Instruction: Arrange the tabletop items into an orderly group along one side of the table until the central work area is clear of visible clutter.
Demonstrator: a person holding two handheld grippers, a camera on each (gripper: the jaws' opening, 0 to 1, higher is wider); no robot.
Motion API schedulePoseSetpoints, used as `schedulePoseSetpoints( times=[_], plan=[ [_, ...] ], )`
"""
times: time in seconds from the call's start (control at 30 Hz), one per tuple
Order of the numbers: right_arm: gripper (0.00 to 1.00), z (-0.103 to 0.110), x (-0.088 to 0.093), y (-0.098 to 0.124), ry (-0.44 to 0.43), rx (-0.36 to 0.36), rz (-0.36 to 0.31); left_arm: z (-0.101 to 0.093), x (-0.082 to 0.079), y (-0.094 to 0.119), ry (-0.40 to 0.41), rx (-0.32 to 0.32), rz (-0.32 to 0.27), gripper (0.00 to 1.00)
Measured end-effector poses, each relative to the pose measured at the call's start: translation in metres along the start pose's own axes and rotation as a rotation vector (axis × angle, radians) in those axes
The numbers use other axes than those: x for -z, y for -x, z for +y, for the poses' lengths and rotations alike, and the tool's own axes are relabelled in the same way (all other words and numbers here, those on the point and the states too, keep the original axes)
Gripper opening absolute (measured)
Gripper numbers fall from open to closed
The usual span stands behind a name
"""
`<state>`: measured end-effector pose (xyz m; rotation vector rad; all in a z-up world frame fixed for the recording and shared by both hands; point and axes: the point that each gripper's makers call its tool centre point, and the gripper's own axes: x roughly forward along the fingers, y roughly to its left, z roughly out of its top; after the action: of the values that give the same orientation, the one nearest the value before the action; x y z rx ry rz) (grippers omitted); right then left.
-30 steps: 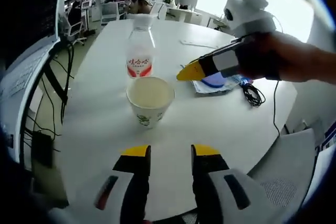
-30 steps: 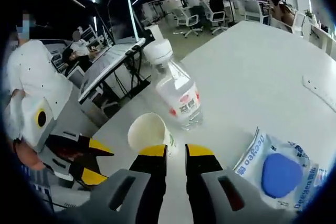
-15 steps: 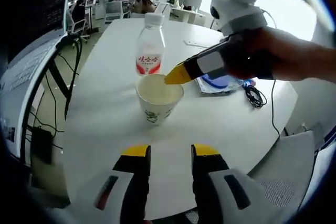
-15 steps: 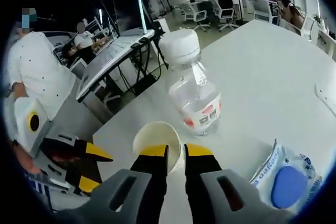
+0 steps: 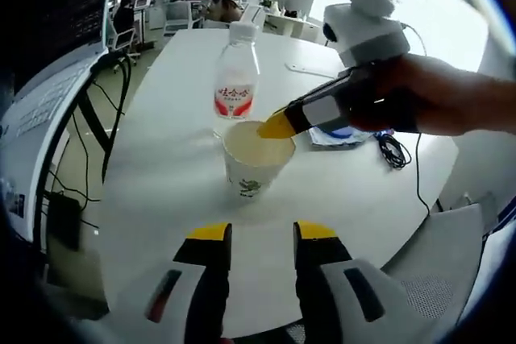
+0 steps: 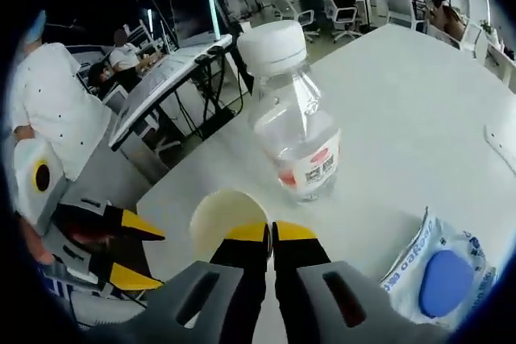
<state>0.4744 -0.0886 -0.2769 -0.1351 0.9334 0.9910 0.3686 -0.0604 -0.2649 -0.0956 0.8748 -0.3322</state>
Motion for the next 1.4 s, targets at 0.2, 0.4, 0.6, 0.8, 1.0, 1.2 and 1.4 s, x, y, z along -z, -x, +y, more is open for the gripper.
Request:
schedulePoseSetpoints(
  times=[0.2,0.4,0.6,0.8,1.0,1.2,1.4],
  plan=[
    [0.0,-0.01,0.001,0.011,-0.009,0.021,-0.014,-0.002,0.001,-0.001,-0.008,0.003,0.005,0.29],
    [0.0,-0.025,-0.002,0.02,-0.026,0.046,-0.032,-0.006,0.001,-0.003,-0.015,0.011,0.014,0.29],
    [0.0,-0.046,-0.007,0.028,-0.051,0.062,-0.056,-0.011,0.001,-0.005,-0.022,0.018,0.024,0.29],
    [0.0,-0.06,-0.008,0.036,-0.074,0.08,-0.068,-0.018,-0.003,-0.009,-0.026,0.026,0.023,0.29],
    [0.0,-0.082,-0.012,0.045,-0.119,0.101,-0.091,-0.021,-0.006,-0.01,-0.028,0.028,0.026,0.29],
    [0.0,-0.092,-0.015,0.052,-0.133,0.115,-0.103,-0.023,-0.006,-0.012,-0.026,0.027,0.037,0.29],
    [0.0,-0.098,-0.013,0.051,-0.152,0.121,-0.107,-0.024,-0.008,-0.014,-0.031,0.026,0.041,0.29]
  ],
)
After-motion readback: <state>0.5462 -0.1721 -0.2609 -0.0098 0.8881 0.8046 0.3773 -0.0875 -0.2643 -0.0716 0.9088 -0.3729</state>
